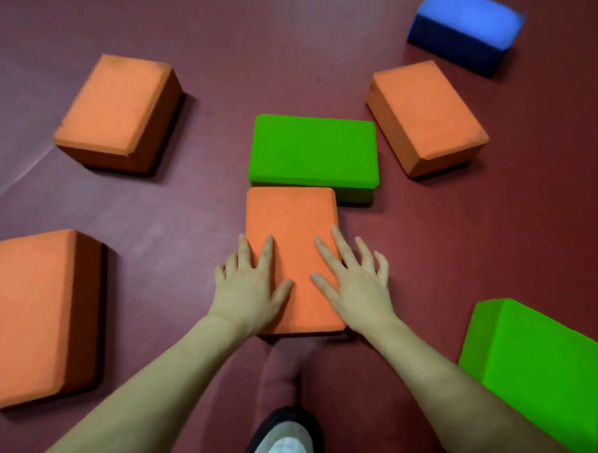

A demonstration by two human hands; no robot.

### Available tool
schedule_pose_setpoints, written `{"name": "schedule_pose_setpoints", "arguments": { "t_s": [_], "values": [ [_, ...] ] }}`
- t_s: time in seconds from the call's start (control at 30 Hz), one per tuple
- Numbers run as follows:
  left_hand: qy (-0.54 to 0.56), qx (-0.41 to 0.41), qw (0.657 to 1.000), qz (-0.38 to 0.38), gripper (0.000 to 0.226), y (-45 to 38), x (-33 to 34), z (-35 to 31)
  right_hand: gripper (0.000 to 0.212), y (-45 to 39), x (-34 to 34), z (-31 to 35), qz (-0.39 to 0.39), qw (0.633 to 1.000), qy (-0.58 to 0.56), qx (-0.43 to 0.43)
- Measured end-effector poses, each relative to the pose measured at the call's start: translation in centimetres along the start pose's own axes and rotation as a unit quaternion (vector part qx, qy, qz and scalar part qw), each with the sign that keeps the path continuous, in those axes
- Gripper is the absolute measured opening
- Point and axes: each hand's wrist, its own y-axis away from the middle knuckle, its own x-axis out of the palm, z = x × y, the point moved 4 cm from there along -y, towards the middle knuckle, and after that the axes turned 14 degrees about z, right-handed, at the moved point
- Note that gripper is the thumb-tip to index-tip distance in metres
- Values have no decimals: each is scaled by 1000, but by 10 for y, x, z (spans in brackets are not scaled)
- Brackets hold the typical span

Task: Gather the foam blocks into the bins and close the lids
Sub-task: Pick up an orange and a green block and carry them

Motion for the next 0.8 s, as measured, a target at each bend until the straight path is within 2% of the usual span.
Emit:
{"name": "schedule_pose_setpoints", "arguments": {
  "t_s": [0.17, 0.27, 0.37, 0.53, 0.67, 0.8],
  "values": [
    [10, 82, 995, -53, 83, 22, -9, -16, 72, 11, -1, -21, -13, 999, -28, 26],
    [130, 125, 980, -83, 76, 25, -11, -30, 74, 15, -4, -34, -8, 998, -52, 23],
    [209, 119, 963, -122, 78, 22, -13, -39, 77, 16, -2, -40, -7, 996, -82, 20],
    [211, 50, 969, -121, 78, 20, -8, -50, 66, 22, 7, -40, -8, 992, -115, 46],
    [224, 78, 967, -91, 74, 20, -12, -71, 75, 36, 1, -54, -21, 996, -71, 53],
    [138, 106, 978, -112, 67, 36, -15, -104, 69, 71, -4, -83, -80, 992, -44, 82]
  ]
}}
